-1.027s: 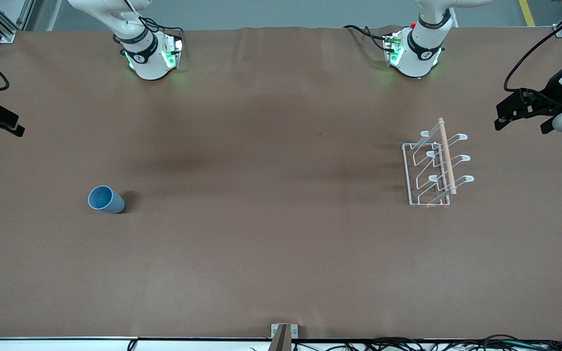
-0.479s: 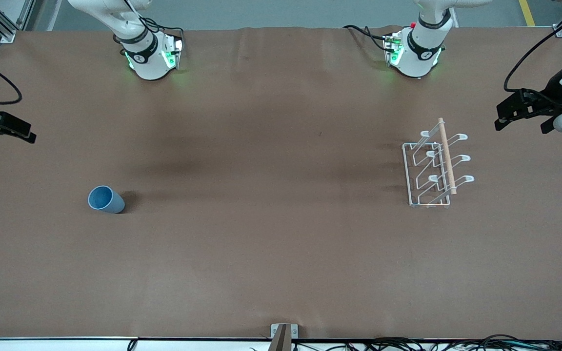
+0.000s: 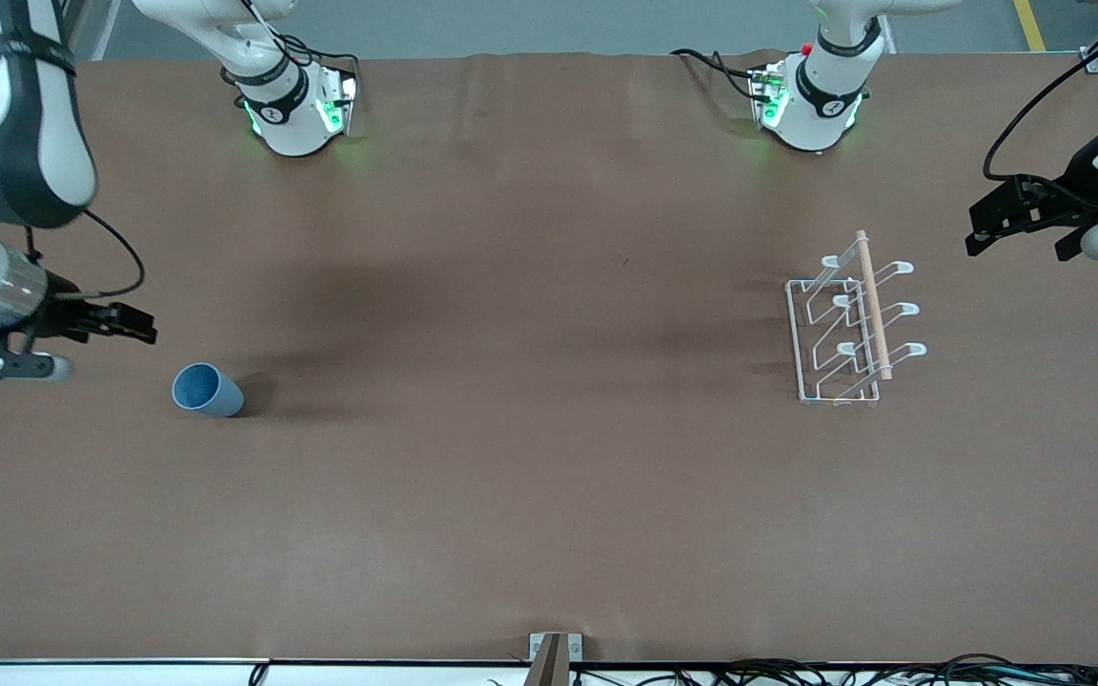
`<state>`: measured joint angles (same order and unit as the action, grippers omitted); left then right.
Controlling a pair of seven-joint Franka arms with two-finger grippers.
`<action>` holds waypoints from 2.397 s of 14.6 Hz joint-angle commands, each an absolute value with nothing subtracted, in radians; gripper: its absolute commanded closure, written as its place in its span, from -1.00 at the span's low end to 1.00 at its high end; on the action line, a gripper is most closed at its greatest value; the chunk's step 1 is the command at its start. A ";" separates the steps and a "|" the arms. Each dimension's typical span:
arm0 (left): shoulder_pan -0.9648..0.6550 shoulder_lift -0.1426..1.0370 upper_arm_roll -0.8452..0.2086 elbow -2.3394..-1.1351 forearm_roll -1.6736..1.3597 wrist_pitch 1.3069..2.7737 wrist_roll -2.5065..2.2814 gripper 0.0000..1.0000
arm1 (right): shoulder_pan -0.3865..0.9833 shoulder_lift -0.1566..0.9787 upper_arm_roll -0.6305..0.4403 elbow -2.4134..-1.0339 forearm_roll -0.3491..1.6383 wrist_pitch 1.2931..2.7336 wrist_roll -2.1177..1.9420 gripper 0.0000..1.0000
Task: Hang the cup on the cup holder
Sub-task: 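Lower the right gripper around the blue cup and close it, then lift the blue cup with the right gripper while the left gripper approaches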
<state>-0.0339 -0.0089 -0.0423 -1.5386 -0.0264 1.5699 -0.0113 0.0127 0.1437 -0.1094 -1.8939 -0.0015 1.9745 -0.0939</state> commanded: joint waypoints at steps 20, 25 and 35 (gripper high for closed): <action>-0.034 -0.012 -0.048 -1.537 -0.008 1.557 -0.021 -1.00 | -0.038 0.425 -0.110 -2.026 0.074 2.419 -0.219 0.91; -0.034 -0.012 -0.048 -1.537 -0.008 1.559 -0.018 -1.00 | -0.041 0.425 -0.112 -2.019 0.078 2.411 -0.229 0.99; -0.032 -0.012 -0.049 -1.529 -0.011 1.560 0.002 -1.00 | 0.027 0.261 -0.080 -1.885 0.439 1.982 -0.229 0.99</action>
